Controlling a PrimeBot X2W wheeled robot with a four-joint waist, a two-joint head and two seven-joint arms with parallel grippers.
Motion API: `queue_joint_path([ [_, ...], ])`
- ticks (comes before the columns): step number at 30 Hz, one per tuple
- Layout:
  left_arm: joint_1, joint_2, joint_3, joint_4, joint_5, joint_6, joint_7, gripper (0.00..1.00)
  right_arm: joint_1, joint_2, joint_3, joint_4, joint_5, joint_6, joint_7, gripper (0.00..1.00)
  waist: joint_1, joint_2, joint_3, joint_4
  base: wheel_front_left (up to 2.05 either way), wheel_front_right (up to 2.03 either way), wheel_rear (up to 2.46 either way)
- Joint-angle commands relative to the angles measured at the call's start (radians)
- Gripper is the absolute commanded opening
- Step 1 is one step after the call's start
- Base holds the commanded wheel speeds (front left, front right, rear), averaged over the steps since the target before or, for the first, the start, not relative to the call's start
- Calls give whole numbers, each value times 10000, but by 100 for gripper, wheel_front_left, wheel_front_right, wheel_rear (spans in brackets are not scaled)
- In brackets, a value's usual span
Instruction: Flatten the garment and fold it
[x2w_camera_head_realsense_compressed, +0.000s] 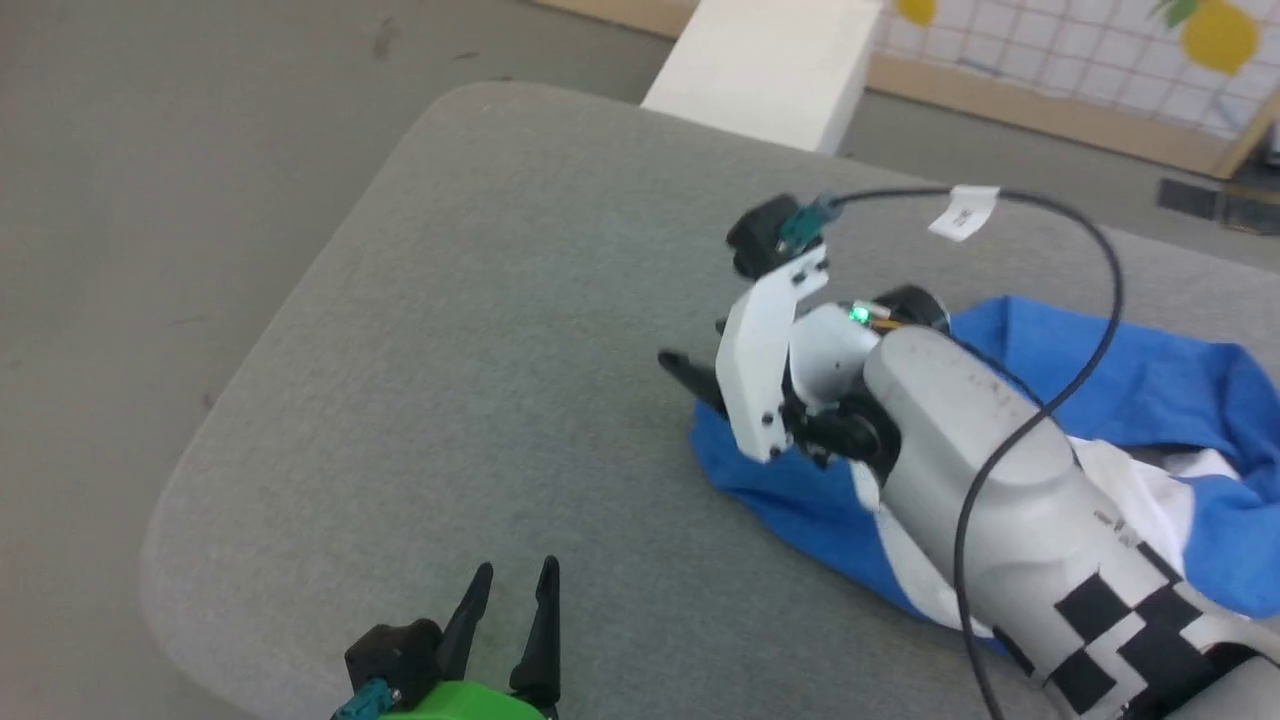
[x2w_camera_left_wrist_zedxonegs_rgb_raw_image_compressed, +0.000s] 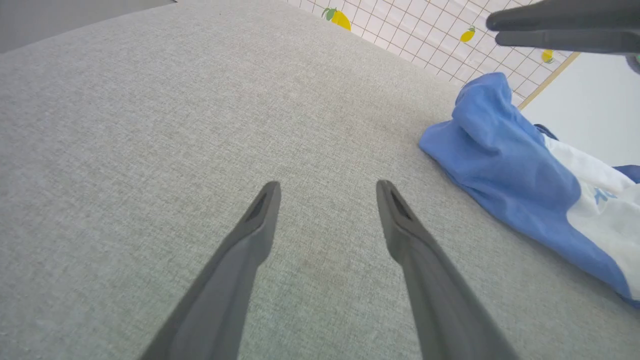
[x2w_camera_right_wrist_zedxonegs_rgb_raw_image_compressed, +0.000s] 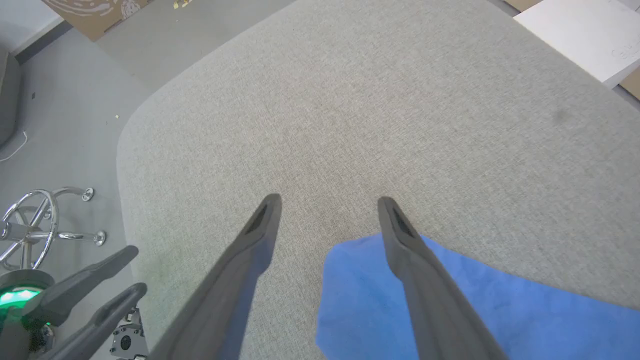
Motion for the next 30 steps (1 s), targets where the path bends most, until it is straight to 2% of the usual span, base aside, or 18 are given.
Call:
queue_joint_path([
  [1,156,-24,88,12,146,-63,-38,100,-210,-25,-192,-50,39,-13,-217,100,0,0,-532,-651,0,0,0],
  [4,271,-24,239,15,342,-125,-38,100,-298,-198,-738,-52,-103,-13,-683,100,0,0,-715,-1019,0,0,0],
  [11,463,-24,615,-266,774,-293,-38,100,461,-1363,-2642,-669,-1175,-13,-2286,100,0,0,-869,-1855,0,0,0],
  [14,482,-24,735,-500,917,-336,-38,100,1344,-1816,-3760,-1466,-1878,-13,-2920,100,0,0,-818,-2159,0,0,0],
  [17,520,-24,852,-733,1049,-357,-38,100,2632,-1935,-5203,-2686,-2641,-13,-3486,100,0,0,-737,-2464,0,0,0],
  [20,562,-24,967,-932,1115,-371,-38,100,4175,-1689,-6650,-4215,-3677,-13,-4025,100,0,0,-650,-2724,0,0,0],
  [24,642,-24,1145,-1182,1186,-376,-38,100,6536,-452,-8681,-6555,-5120,-13,-4637,100,0,0,-481,-3102,0,0,0],
  [28,705,-24,1308,-1353,1301,-418,-38,100,8123,-44,-9574,-7827,-5495,-13,-5262,100,0,0,-315,-3520,0,0,0],
  [30,753,-24,1360,-1460,1313,-451,-38,100,8814,-32,-9673,-7774,-4979,-13,-5743,100,0,0,-265,-3725,0,0,0],
])
